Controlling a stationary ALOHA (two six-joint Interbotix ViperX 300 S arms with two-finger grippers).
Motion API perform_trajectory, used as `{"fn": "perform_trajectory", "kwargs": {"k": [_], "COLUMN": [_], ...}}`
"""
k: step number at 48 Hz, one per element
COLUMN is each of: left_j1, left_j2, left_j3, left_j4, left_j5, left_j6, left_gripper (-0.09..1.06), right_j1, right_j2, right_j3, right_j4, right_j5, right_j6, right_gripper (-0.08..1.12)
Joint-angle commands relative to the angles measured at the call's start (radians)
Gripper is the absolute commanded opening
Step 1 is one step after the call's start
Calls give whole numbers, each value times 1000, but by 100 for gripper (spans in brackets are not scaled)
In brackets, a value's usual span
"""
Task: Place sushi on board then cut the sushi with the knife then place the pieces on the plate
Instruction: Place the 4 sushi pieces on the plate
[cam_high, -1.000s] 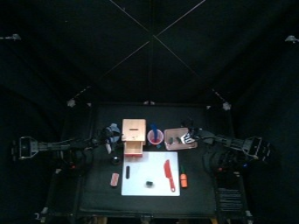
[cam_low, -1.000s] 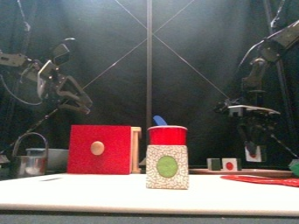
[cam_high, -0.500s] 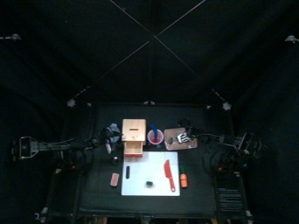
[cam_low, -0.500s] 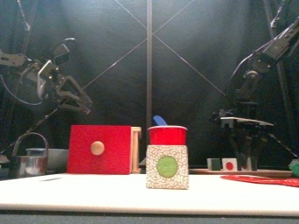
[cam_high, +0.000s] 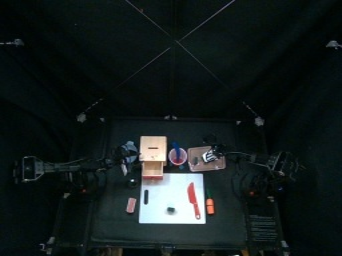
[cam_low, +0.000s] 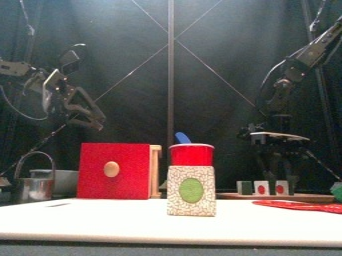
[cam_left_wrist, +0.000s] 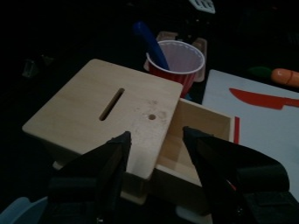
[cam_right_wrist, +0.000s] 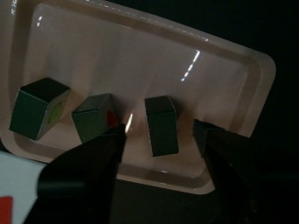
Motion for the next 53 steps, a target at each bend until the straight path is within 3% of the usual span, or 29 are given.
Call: {"fn": "perform_trajectory", "kwargs": {"k": [1, 16, 26, 36, 53], "left_j1": [0, 0, -2, -3, 5], "left_j2": [0, -2, 0, 0, 3], "left_j3": [-12, -17, -20, -21, -15], "left_j4": [-3, -3, -3, -8, -8], "left_j5": [-5, -6, -5, -5, -6], "left_j6": [2, 0, -2, -3, -3], "left_gripper": [87, 87, 87, 87, 87], "right_j1": [-2, 23, 181, 486, 684], "right_j2": [-40, -229, -301, -160, 216], "right_j3": [-34, -44, -57, -138, -515], "right_j4": [2, -5, 66, 178, 178], "right_j5": [26, 184, 109, -5, 77], "right_j6": [2, 11, -17, -120, -216], "right_gripper": [103, 103, 103, 103, 103]}}
